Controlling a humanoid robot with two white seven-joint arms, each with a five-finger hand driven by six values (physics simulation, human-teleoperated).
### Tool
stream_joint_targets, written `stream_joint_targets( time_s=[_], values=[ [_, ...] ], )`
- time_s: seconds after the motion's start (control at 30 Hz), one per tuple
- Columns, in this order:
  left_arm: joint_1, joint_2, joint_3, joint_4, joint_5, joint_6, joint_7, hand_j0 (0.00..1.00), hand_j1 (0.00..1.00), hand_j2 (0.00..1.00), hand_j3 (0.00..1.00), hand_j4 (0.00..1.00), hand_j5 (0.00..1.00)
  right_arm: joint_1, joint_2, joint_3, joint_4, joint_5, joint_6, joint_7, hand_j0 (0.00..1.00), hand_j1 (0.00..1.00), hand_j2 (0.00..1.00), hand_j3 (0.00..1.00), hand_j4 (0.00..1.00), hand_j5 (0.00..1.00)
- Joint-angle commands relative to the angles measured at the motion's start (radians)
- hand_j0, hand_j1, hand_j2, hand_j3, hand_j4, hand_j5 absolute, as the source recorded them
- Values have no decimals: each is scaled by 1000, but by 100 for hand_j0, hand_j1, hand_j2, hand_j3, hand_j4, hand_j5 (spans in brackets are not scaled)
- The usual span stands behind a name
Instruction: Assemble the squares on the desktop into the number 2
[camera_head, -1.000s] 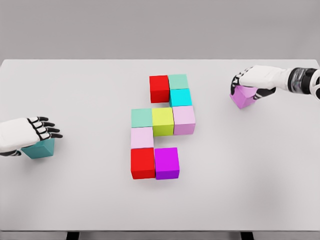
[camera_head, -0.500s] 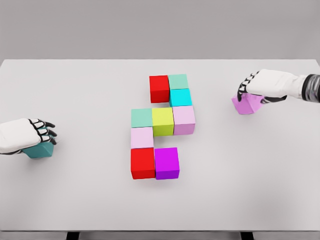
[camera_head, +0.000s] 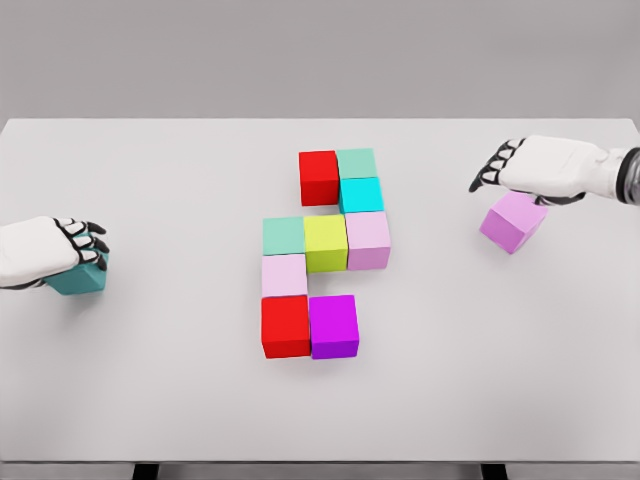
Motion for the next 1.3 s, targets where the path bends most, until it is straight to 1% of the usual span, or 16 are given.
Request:
stream_joint_targets(
  time_s=[0.0, 0.17, 0.3, 0.4, 0.47, 0.53, 0.63, 0.73, 0.83, 0.9, 0.93, 1.03, 1.1, 1.17, 1.23, 1.27],
  values=[
    [0, -13, 0, 14, 5, 1, -1, 65, 65, 65, 65, 65, 65, 0, -7, 0, 2, 19, 2, 0, 99, 99, 99, 99, 99, 99],
    [-31, -42, -4, 31, 4, 1, -1, 65, 65, 65, 65, 65, 65, 6, 3, 9, 122, 35, 2, 0, 99, 99, 99, 99, 99, 99],
    [-75, -80, -8, 74, 2, 1, -3, 65, 65, 65, 65, 65, 65, 6, 9, 14, 133, 44, 2, 0, 99, 99, 99, 99, 99, 99],
    [-97, -96, -10, 85, 2, 1, -4, 65, 65, 65, 65, 65, 65, 6, 15, 14, 134, 41, 2, 0, 99, 99, 99, 99, 99, 99],
    [-109, -117, -10, 88, 2, 1, -8, 65, 65, 65, 65, 65, 65, 5, 50, 14, 186, 36, 2, 0, 99, 99, 99, 99, 99, 99],
    [-121, -132, -10, 94, 1, 1, -20, 65, 65, 65, 65, 65, 65, 3, 62, 15, 215, 36, 2, 0, 99, 99, 99, 99, 99, 99],
    [-158, -172, -10, 126, -27, 1, -20, 66, 66, 66, 66, 66, 66, 3, 62, 23, 218, 36, 2, 0, 99, 99, 99, 99, 99, 99],
    [-210, -225, -10, 175, -54, 1, -35, 66, 66, 66, 66, 66, 66, 3, 72, 35, 223, 36, 2, 0, 99, 99, 99, 99, 99, 99],
    [-239, -251, -10, 206, -71, 1, -47, 66, 66, 66, 66, 66, 66, 3, 73, 37, 218, 36, 2, 0, 99, 99, 99, 99, 99, 99],
    [-267, -287, -11, 237, -97, 1, -49, 66, 66, 66, 66, 66, 66, 2, 79, 35, 218, 35, 2, 0, 99, 99, 99, 99, 99, 99],
    [-281, -298, -23, 247, -100, 1, -49, 66, 66, 66, 66, 66, 66, 2, 79, 35, 218, 35, 2, 0, 99, 99, 99, 99, 99, 99],
    [-357, -340, -96, 310, -104, 1, -49, 66, 66, 66, 66, 66, 66, 2, 87, 40, 215, 33, 2, 0, 98, 98, 98, 98, 98, 98],
    [-376, -356, -105, 327, -105, 1, -49, 66, 66, 66, 66, 66, 66, 2, 90, 55, 217, 35, 2, 0, 98, 98, 98, 98, 98, 98],
    [-402, -392, -111, 353, -114, 1, -70, 67, 67, 67, 67, 67, 67, 2, 90, 64, 218, 38, 2, 0, 97, 97, 97, 97, 97, 97],
    [-426, -418, -111, 378, -114, 1, -90, 67, 67, 67, 67, 67, 67, 2, 90, 67, 218, 41, 2, 0, 93, 93, 93, 93, 93, 93],
    [-434, -432, -112, 385, -114, 1, -101, 67, 67, 67, 67, 67, 67, 2, 90, 68, 218, 44, 2, 0, 88, 88, 88, 88, 88, 88]
  ],
)
